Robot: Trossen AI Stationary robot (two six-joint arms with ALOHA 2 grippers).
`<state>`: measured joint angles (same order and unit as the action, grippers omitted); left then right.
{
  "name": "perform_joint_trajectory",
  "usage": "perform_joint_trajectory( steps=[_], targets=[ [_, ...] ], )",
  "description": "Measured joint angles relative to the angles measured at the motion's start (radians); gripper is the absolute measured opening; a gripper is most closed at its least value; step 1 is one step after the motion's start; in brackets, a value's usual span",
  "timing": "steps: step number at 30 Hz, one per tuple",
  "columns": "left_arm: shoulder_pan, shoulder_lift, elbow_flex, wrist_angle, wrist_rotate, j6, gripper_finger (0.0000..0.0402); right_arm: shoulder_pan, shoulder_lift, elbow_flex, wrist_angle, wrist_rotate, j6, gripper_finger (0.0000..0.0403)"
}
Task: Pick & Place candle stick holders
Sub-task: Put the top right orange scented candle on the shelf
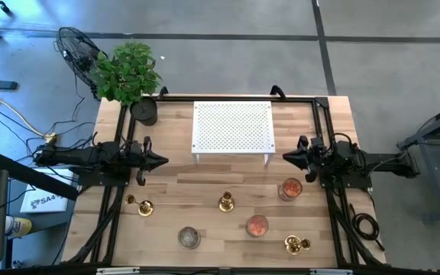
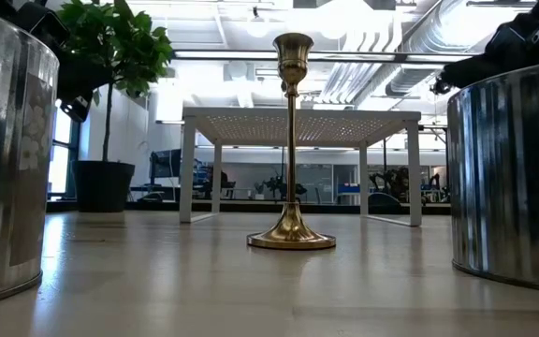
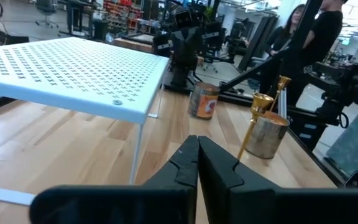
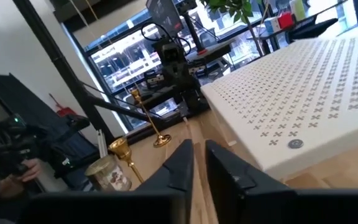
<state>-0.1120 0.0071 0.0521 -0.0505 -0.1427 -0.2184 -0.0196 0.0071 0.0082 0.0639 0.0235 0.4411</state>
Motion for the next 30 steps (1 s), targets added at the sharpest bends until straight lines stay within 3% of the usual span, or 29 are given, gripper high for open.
perform_joint_trajectory(
  steps=[7,12,16,21,30],
  targets=[
    [0.000,0.000,0.001,0.008,-0.103,-0.126,0.0110,0.000,0.000,0.004,0.001,0.004,-0.001,0.0151],
    [0.000,0.000,0.001,0.022,-0.196,-0.128,0.0188,0.000,0.000,0.041,0.016,0.010,-0.114,0.0216],
    [0.000,0.000,-0.002,0.048,-0.258,-0.128,0.0231,0.000,0.000,0.053,0.012,0.078,-0.136,0.0254],
    [0.000,0.000,-0.002,0.046,-0.272,-0.128,0.0256,0.000,0.000,0.055,0.016,0.180,-0.139,0.0288],
    [0.000,0.000,-0.002,0.048,-0.272,-0.130,0.0260,0.000,0.000,0.056,0.055,0.241,-0.239,0.0293]
  ],
)
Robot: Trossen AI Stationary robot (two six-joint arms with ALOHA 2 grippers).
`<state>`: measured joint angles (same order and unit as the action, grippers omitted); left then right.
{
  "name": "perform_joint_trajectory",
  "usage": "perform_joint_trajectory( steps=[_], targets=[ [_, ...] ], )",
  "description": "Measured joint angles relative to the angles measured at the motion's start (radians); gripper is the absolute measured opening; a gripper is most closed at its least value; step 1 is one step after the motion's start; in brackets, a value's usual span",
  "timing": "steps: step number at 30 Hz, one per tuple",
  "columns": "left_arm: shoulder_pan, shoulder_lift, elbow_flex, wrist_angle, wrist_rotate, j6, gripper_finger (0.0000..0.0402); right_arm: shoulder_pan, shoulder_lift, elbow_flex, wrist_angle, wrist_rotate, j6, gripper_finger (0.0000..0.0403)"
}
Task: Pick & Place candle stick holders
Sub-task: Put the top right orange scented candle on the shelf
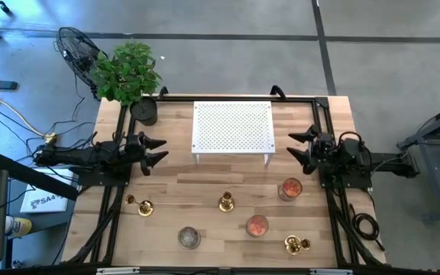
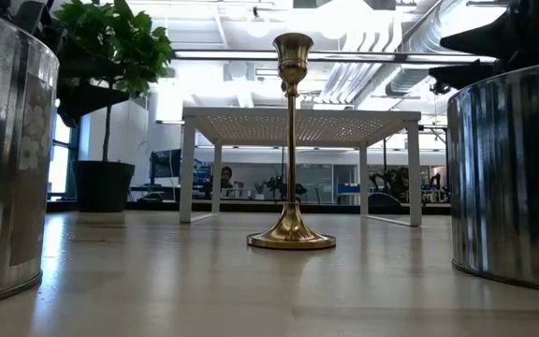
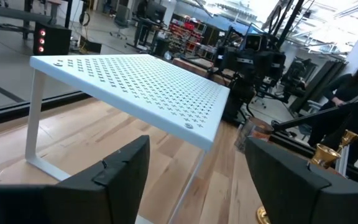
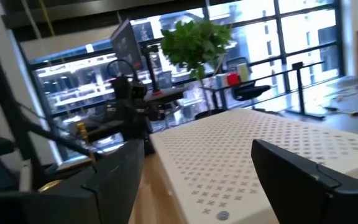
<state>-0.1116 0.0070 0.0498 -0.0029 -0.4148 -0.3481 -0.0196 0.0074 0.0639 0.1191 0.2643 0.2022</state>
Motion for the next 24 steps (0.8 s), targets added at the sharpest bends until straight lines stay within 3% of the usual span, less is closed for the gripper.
perform_joint_trajectory(
  steps=[7,17,24],
  targets=[
    [0.000,0.000,0.000,0.001,0.000,0.002,0.0260,0.000,0.000,0.000,-0.009,0.000,0.021,0.0293],
    [0.000,0.002,0.004,-0.025,-0.076,0.002,0.0264,0.000,0.025,0.001,-0.152,0.110,0.120,0.0301],
    [0.000,0.002,0.005,-0.033,-0.095,0.002,0.0330,0.000,0.111,0.020,-0.180,0.091,0.160,0.0322]
  ],
)
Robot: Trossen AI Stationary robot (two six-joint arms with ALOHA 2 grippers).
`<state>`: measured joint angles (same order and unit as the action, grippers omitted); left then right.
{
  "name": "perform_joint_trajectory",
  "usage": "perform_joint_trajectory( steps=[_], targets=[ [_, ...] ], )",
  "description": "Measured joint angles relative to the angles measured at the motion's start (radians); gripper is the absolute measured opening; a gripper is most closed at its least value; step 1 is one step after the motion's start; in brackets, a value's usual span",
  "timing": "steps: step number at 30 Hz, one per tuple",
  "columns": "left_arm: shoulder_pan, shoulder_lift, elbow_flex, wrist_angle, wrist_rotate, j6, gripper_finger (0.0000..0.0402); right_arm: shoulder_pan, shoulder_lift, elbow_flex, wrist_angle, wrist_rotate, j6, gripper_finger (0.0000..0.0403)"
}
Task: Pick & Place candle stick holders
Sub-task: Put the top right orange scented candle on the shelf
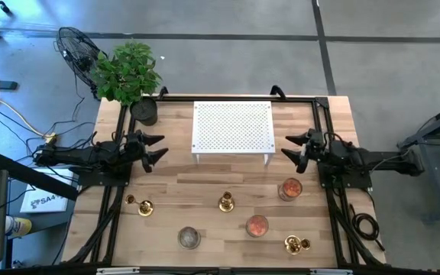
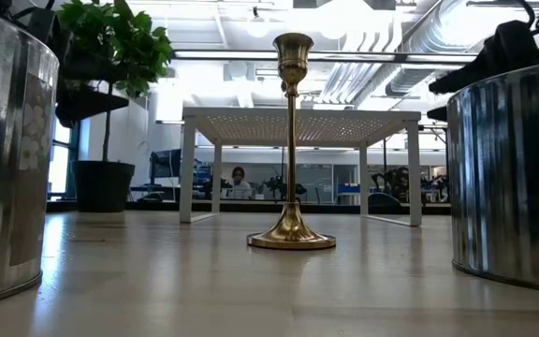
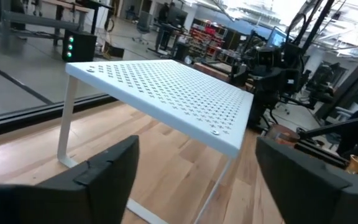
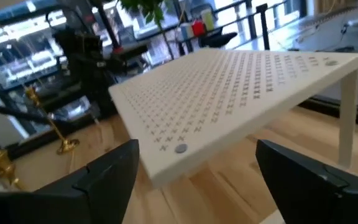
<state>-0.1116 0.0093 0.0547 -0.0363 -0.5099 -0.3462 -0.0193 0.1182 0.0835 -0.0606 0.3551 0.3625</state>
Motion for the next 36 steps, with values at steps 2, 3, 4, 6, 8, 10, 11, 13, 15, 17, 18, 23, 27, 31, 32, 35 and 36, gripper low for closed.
perform_joint_trajectory(
  steps=[2,3,4,6,8,10,11,13,15,17,18,23,27,31,32,35,36],
  targets=[
    [0.000,0.000,0.000,-0.001,-0.002,-0.001,0.0359,0.000,0.028,0.037,-0.036,-0.009,-0.004,0.0327],
    [0.000,0.000,0.000,-0.001,-0.001,-0.020,0.0373,0.000,0.044,0.061,-0.061,-0.013,-0.004,0.0330],
    [0.000,0.000,0.000,-0.002,0.004,-0.048,0.0386,0.000,0.061,0.085,-0.095,-0.014,-0.004,0.0331],
    [0.000,0.000,0.000,-0.003,0.014,-0.076,0.0395,0.000,0.099,0.135,-0.162,-0.009,-0.010,0.0335],
    [0.000,0.000,0.000,-0.004,0.024,-0.088,0.0389,0.000,0.143,0.173,-0.192,0.009,-0.014,0.0337],
    [0.000,0.000,0.000,-0.004,0.024,-0.108,0.0387,0.000,0.190,0.208,-0.208,0.011,-0.006,0.0339],
    [0.000,0.000,0.000,-0.005,0.021,-0.117,0.0389,0.000,0.218,0.229,-0.214,0.008,-0.007,0.0340],
    [0.000,0.000,0.000,-0.005,0.008,-0.128,0.0395,0.000,0.273,0.271,-0.229,-0.013,-0.003,0.0342],
    [0.000,0.000,0.000,-0.006,0.005,-0.130,0.0398,0.000,0.328,0.319,-0.258,-0.050,0.004,0.0342],
    [0.000,0.000,0.000,-0.007,0.006,-0.127,0.0398,0.002,0.377,0.373,-0.301,-0.092,-0.001,0.0342],
    [0.000,0.000,0.000,-0.007,0.008,-0.126,0.0398,0.006,0.401,0.401,-0.329,-0.099,-0.002,0.0342],
    [0.000,0.001,-0.001,-0.008,0.036,-0.150,0.0400,0.079,0.515,0.562,-0.503,-0.035,-0.022,0.0342],
    [0.000,0.001,-0.001,-0.009,0.058,-0.153,0.0400,0.151,0.604,0.725,-0.698,0.033,0.054,0.0342],
    [0.000,0.001,-0.001,-0.017,0.087,-0.155,0.0400,0.234,0.714,0.867,-0.906,0.084,0.180,0.0342],
    [0.000,0.001,-0.001,-0.019,0.092,-0.155,0.0400,0.252,0.743,0.897,-0.949,0.095,0.211,0.0342],
    [0.000,0.001,-0.001,-0.023,0.104,-0.155,0.0400,0.291,0.838,0.980,-1.062,0.118,0.296,0.0342],
    [0.000,0.001,-0.001,-0.023,0.103,-0.155,0.0400,0.298,0.867,1.002,-1.086,0.126,0.317,0.0342]
  ],
)
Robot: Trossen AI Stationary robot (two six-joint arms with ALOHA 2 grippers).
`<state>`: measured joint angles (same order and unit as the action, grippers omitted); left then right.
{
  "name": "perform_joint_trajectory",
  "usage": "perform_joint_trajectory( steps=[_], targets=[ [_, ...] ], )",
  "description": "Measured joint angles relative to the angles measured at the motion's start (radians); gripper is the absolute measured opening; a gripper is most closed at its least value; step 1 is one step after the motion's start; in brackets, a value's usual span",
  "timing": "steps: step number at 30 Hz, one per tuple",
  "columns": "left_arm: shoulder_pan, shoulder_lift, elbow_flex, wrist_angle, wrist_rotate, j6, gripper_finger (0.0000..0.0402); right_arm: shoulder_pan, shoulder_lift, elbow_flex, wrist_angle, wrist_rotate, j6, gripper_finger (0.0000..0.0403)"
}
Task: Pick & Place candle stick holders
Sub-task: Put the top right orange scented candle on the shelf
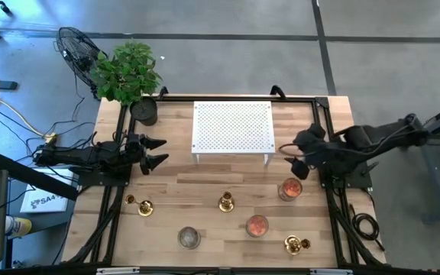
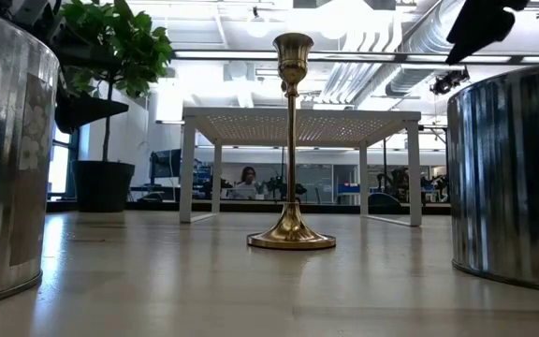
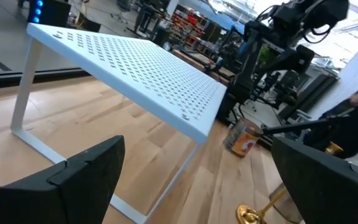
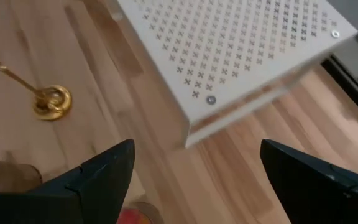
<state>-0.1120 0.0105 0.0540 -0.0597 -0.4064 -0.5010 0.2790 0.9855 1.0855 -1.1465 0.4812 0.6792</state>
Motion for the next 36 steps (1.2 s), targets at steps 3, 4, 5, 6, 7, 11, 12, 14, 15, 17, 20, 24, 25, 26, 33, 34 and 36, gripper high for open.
perform_joint_trajectory(
  steps=[3,4,5,6,7,11,12,14,15,17,20,24,25,26,33,34,36],
  targets=[
    [0.000,0.000,0.000,0.000,0.000,0.006,0.0400,0.020,0.085,0.062,-0.034,0.023,0.016,0.0342],
    [0.000,0.000,-0.001,0.000,0.000,0.007,0.0400,0.024,0.109,0.077,-0.032,0.025,0.011,0.0342],
    [0.000,0.000,-0.001,0.000,0.006,0.007,0.0400,0.026,0.129,0.091,-0.027,0.022,-0.002,0.0342],
    [0.000,0.000,-0.001,0.000,0.011,0.008,0.0400,0.026,0.147,0.104,-0.018,0.012,-0.010,0.0342],
    [0.000,0.000,-0.001,0.000,0.018,0.008,0.0400,0.026,0.163,0.114,-0.006,-0.011,-0.026,0.0342],
    [0.000,0.000,-0.001,-0.001,0.038,0.007,0.0399,0.025,0.199,0.118,0.059,-0.119,-0.058,0.0342],
    [0.000,0.000,-0.001,-0.001,0.039,0.006,0.0399,0.025,0.205,0.117,0.069,-0.147,-0.077,0.0342],
    [0.000,0.000,-0.001,0.000,0.039,0.006,0.0399,0.025,0.217,0.117,0.073,-0.201,-0.082,0.0342],
    [0.000,0.000,-0.001,0.000,0.039,0.006,0.0399,0.025,0.222,0.117,0.070,-0.225,-0.082,0.0342],
    [0.000,0.000,-0.001,0.000,0.039,0.006,0.0399,0.034,0.228,0.117,0.069,-0.246,-0.062,0.0342],
    [0.000,0.000,-0.001,0.001,0.039,0.006,0.0399,0.048,0.233,0.117,0.069,-0.202,-0.045,0.0342],
    [0.000,0.000,-0.001,0.005,0.039,0.006,0.0399,0.056,0.233,0.117,0.031,-0.144,-0.030,0.0343],
    [0.000,0.000,-0.001,0.005,0.039,0.006,0.0399,0.056,0.233,0.117,0.013,-0.135,-0.019,0.0343],
    [0.000,0.000,-0.001,0.005,0.039,0.006,0.0399,0.056,0.233,0.117,-0.007,-0.126,-0.001,0.0343],
    [0.000,0.000,-0.001,0.006,0.040,0.005,0.0399,0.056,0.233,0.116,-0.115,-0.091,0.184,0.0342],
    [0.000,0.000,-0.001,0.006,0.040,0.005,0.0399,0.056,0.233,0.116,-0.114,-0.090,0.207,0.0342],
    [0.000,0.000,-0.001,0.006,0.040,0.005,0.0399,0.055,0.233,0.116,-0.113,-0.082,0.258,0.0342]
  ],
)
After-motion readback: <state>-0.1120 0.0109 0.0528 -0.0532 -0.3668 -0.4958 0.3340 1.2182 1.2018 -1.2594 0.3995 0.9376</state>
